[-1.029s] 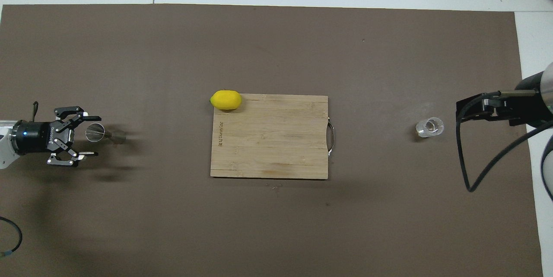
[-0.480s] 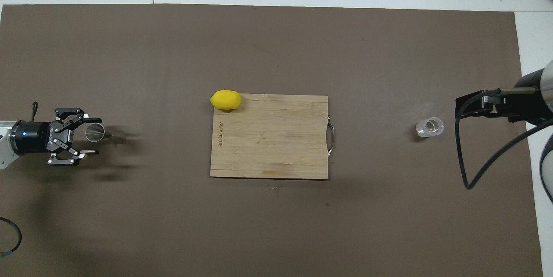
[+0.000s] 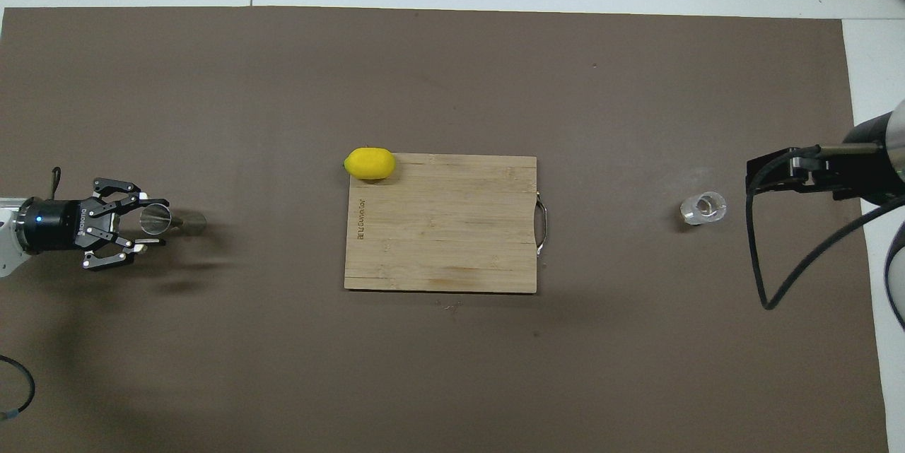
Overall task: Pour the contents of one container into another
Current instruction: 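Close the left gripper around the small metal cup, then lift the metal cup with the left gripper and carry it over the board, then lower the metal cup onto the board while the right gripper reaches the glass, then grasp the glass cup with the right gripper while the left gripper withdraws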
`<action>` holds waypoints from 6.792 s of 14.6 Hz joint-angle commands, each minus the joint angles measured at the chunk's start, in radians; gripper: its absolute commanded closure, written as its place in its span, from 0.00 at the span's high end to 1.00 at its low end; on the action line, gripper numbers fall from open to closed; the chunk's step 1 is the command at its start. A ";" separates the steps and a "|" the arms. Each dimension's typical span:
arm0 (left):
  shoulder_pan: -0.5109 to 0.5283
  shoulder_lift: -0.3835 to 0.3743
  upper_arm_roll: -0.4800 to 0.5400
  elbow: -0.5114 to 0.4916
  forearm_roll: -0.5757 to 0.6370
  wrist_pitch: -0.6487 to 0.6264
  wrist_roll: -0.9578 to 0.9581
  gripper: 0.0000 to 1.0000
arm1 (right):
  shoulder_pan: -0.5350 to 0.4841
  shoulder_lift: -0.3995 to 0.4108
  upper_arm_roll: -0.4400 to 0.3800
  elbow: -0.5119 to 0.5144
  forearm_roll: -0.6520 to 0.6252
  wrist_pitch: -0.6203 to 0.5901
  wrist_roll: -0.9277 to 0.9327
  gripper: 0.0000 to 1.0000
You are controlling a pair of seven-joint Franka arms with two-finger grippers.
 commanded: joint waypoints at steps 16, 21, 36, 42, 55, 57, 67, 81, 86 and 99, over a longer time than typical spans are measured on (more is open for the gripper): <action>-0.069 -0.003 -0.004 0.016 -0.036 -0.032 -0.117 0.41 | -0.017 -0.026 -0.006 -0.028 0.001 0.008 -0.015 0.99; -0.184 -0.008 -0.004 0.010 -0.108 -0.018 -0.137 0.41 | -0.017 -0.026 -0.008 -0.028 0.001 0.008 -0.015 0.99; -0.498 -0.173 -0.007 -0.050 -0.366 0.113 -0.285 0.41 | -0.017 -0.026 -0.006 -0.028 0.001 0.008 -0.015 0.99; -0.700 -0.170 -0.007 -0.053 -0.518 0.320 -0.314 0.41 | -0.019 -0.028 -0.008 -0.029 0.001 0.007 -0.014 0.99; -0.915 -0.161 -0.007 -0.137 -0.682 0.636 -0.308 0.40 | -0.017 -0.026 -0.006 -0.044 0.056 0.016 0.397 0.95; -0.922 -0.140 -0.007 -0.140 -0.719 0.641 -0.297 0.40 | -0.049 -0.019 -0.008 -0.057 0.095 0.047 0.535 0.95; -0.952 -0.089 -0.007 -0.132 -0.826 0.623 -0.170 0.37 | -0.247 0.106 -0.008 -0.159 0.309 0.174 0.930 0.96; -0.929 -0.107 0.000 -0.212 -0.800 0.580 -0.102 1.00 | -0.439 0.389 -0.008 -0.294 0.553 0.396 0.708 0.96; -0.876 -0.136 0.000 -0.258 -0.730 0.543 -0.102 1.00 | -0.456 0.432 -0.008 -0.348 0.656 0.404 0.603 0.93; -0.551 -0.351 0.007 -0.237 -0.134 0.462 -0.272 1.00 | -0.421 0.413 -0.005 -0.462 0.811 0.464 0.563 0.51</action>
